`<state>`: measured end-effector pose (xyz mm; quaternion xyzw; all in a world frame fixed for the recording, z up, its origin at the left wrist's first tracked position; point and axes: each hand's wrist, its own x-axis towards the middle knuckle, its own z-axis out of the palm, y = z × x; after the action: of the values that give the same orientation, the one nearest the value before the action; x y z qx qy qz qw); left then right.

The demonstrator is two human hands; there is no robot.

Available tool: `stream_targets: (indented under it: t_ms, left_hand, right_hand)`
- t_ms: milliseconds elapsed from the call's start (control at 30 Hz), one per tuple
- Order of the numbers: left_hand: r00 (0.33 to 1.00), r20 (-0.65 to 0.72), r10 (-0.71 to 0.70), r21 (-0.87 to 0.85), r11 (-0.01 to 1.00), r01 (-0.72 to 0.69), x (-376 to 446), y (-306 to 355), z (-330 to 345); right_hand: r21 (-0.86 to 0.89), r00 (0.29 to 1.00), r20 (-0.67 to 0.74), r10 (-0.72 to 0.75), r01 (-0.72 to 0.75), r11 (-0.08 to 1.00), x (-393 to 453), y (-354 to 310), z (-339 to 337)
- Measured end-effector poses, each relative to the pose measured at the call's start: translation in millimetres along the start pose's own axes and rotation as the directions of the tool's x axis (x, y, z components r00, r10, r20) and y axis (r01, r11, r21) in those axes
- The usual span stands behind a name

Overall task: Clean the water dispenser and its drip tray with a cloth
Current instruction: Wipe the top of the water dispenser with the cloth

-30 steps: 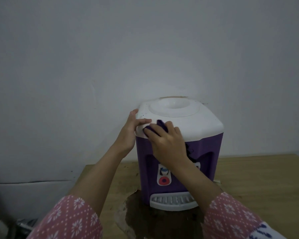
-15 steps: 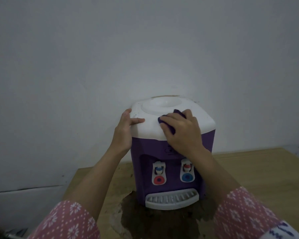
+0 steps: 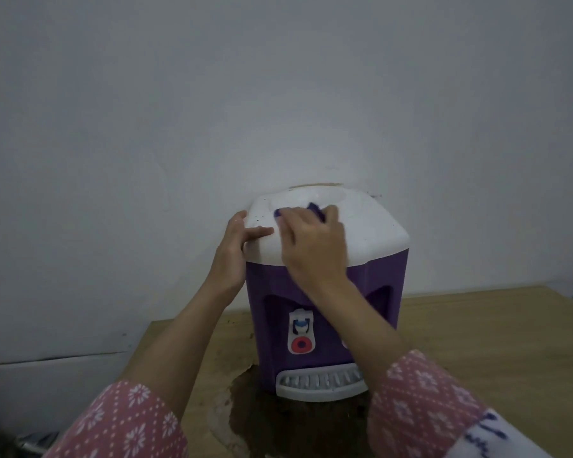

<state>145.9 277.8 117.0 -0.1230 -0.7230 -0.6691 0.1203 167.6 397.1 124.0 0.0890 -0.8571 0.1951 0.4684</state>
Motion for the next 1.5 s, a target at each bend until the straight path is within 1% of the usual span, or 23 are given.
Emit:
stream_targets:
  t_ms: [67, 100, 167, 267, 333, 433, 533, 567, 600, 633, 667, 700, 767, 833, 933, 1000, 1133, 1200, 1233, 1300, 1367, 1433, 1500]
  left_hand:
    - [0.999, -0.03, 0.014, -0.011, 1.0, -0.014, -2, -1, 2]
    - [0.998, -0.058, 0.026, -0.007, 1.0, -0.026, -3, -2, 5]
    - [0.993, -0.114, 0.043, -0.005, 0.999, -0.043, -4, -4, 12]
    - [0.984, -0.171, 0.042, -0.03, 0.998, -0.048, -5, -6, 19]
    - [0.982, -0.186, 0.044, 0.005, 0.999, -0.044, -4, -4, 19]
    - [0.987, -0.154, 0.056, 0.081, 0.996, -0.044, -5, -2, 17]
    - [0.993, -0.11, 0.051, 0.176, 0.984, -0.031, -6, 0, 18]
    - [0.991, -0.097, 0.091, 0.247, 0.967, -0.065, -8, 1, 19]
    - [0.985, -0.077, 0.156, 0.339, 0.933, -0.121, -9, 2, 23]
    - [0.974, -0.047, 0.221, 0.408, 0.894, -0.184, -11, 2, 29]
    - [0.961, -0.012, 0.275, 0.439, 0.865, -0.242, -11, 3, 38]
    - [0.95, 0.026, 0.313, 0.448, 0.846, -0.291, -11, 5, 48]
    - [0.931, 0.086, 0.354, 0.456, 0.817, -0.352, -9, 5, 69]
    - [0.927, 0.092, 0.363, 0.481, 0.799, -0.36, -6, 4, 84]
    - [0.929, 0.05, 0.366, 0.547, 0.768, -0.332, -4, -5, 91]
    - [0.93, 0.039, 0.365, 0.574, 0.754, -0.32, -4, -8, 91]
    - [0.948, 0.023, 0.318, 0.553, 0.786, -0.277, 0, -3, 91]
    - [0.956, 0.001, 0.295, 0.546, 0.8, -0.248, 1, 0, 92]
    - [0.956, -0.017, 0.293, 0.547, 0.803, -0.237, 1, 1, 92]
    - [0.95, -0.051, 0.309, 0.558, 0.797, -0.23, 2, 1, 94]
    - [0.936, -0.075, 0.343, 0.575, 0.782, -0.24, 4, 0, 96]
    - [0.925, -0.096, 0.367, 0.583, 0.774, -0.246, 6, -2, 98]
    - [0.917, -0.109, 0.383, 0.583, 0.772, -0.253, 6, -4, 99]
  right_hand:
    - [-0.208, 0.991, 0.105, -0.077, 0.098, 0.973, -11, -5, 8]
    - [-0.261, 0.988, 0.13, -0.086, 0.117, 0.958, -14, 0, 9]
    - [-0.262, 0.99, 0.108, -0.095, 0.121, 0.957, -15, 16, 8]
    - [-0.23, 0.998, 0.017, -0.055, 0.058, 0.972, -17, 40, 3]
    - [-0.179, 0.999, -0.036, -0.02, 0.013, 0.984, -19, 56, -2]
    - [-0.013, 0.995, -0.073, 0.063, -0.064, 0.998, -21, 80, -13]
    - [0.205, 0.938, -0.017, 0.345, -0.335, 0.92, -10, 101, -25]
    - [0.252, 0.902, -0.012, 0.431, -0.415, 0.874, -4, 104, -28]
    - [0.259, 0.888, -0.029, 0.458, -0.436, 0.862, 2, 103, -33]
    - [0.234, 0.906, -0.065, 0.419, -0.394, 0.889, 6, 98, -36]
    - [0.2, 0.944, -0.087, 0.317, -0.295, 0.934, 9, 92, -38]
    - [0.166, 0.981, -0.061, 0.184, -0.172, 0.971, 10, 85, -39]
    - [0.102, 0.996, 0.086, -0.019, 0.01, 0.995, 2, 78, -31]
    - [0.076, 0.986, 0.162, -0.025, 0.013, 0.997, -8, 84, -23]
    - [0.091, 0.998, 0.062, 0.021, -0.027, 0.995, -10, 105, -23]
    - [0.144, 0.996, 0.053, 0.078, -0.085, 0.986, -5, 121, -25]
    - [0.29, 0.94, 0.193, 0.281, -0.328, 0.899, 14, 150, -30]
    - [0.256, 0.89, 0.283, 0.357, -0.429, 0.866, 28, 160, -32]
    - [0.218, 0.887, 0.286, 0.363, -0.429, 0.877, 33, 159, -34]
    - [0.215, 0.926, 0.241, 0.29, -0.343, 0.915, 37, 148, -37]
    - [0.264, 0.975, 0.2, 0.097, -0.149, 0.953, 31, 130, -36]
    - [0.205, 0.978, 0.178, -0.109, 0.071, 0.976, 17, 118, -30]
    - [0.186, 0.985, 0.136, -0.109, 0.082, 0.979, 11, 124, -25]
